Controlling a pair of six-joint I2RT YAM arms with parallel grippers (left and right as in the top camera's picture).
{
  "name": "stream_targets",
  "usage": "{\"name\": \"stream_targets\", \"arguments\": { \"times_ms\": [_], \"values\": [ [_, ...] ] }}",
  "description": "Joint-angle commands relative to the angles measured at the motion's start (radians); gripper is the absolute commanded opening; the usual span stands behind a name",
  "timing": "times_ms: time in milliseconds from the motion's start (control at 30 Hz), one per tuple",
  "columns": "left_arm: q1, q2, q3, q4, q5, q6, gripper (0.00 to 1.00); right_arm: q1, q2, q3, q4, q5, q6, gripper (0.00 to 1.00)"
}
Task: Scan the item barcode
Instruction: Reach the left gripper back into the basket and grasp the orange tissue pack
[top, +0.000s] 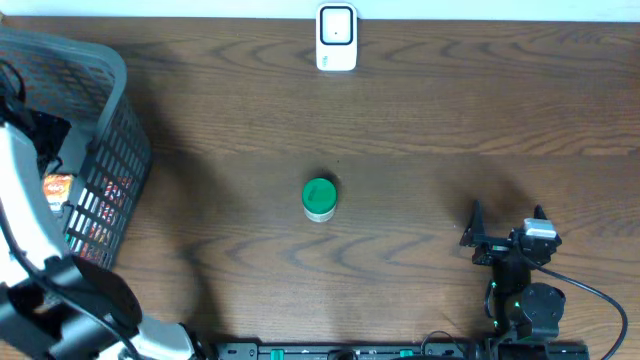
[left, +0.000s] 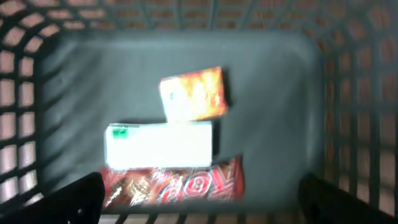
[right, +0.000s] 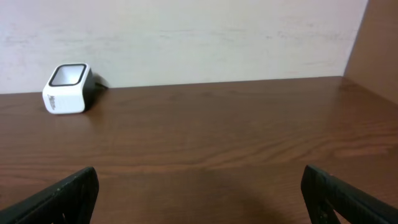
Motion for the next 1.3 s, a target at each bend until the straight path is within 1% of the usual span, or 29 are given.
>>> {"name": "stream_targets", "arguments": {
  "times_ms": [0,100,267,467,833,1000,1267],
  "values": [
    [0.006,0.125,0.007,0.046,-0.062,-0.07,0.98,0.008,-0.004,-0.001,-0.003,0.009,-0.008,0.99],
    [0.02,0.196,0.007,0.075,-0.063,-0.083,0.98,0.008,-0.004,-0.001,-0.003,0.01,-0.008,0.99],
    [0.069,0.294,0.007,0.086,-0.069,-0.154,0.98,0.008,-0.004,-0.001,-0.003,0.01,-0.008,0.99],
    [0.109,0.364,0.007,0.118,-0.069,-0.159,0.98,0.008,-0.004,-0.001,-0.003,0.009,-0.008,0.99],
    [0.109,0.381,0.003,0.143,-0.068,-0.159,0.98,0.008,-0.004,-0.001,-0.003,0.01,-0.008,0.99],
    [0.109,0.381,0.003,0.146,-0.015,-0.16,0.98,0.008,-0.004,-0.001,-0.003,0.009,-0.008,0.99],
    [0.109,0.382,-0.016,0.154,0.003,-0.175,0.98,0.008,-0.004,-0.001,-0.003,0.009,-0.008,0.99]
  ]
}}
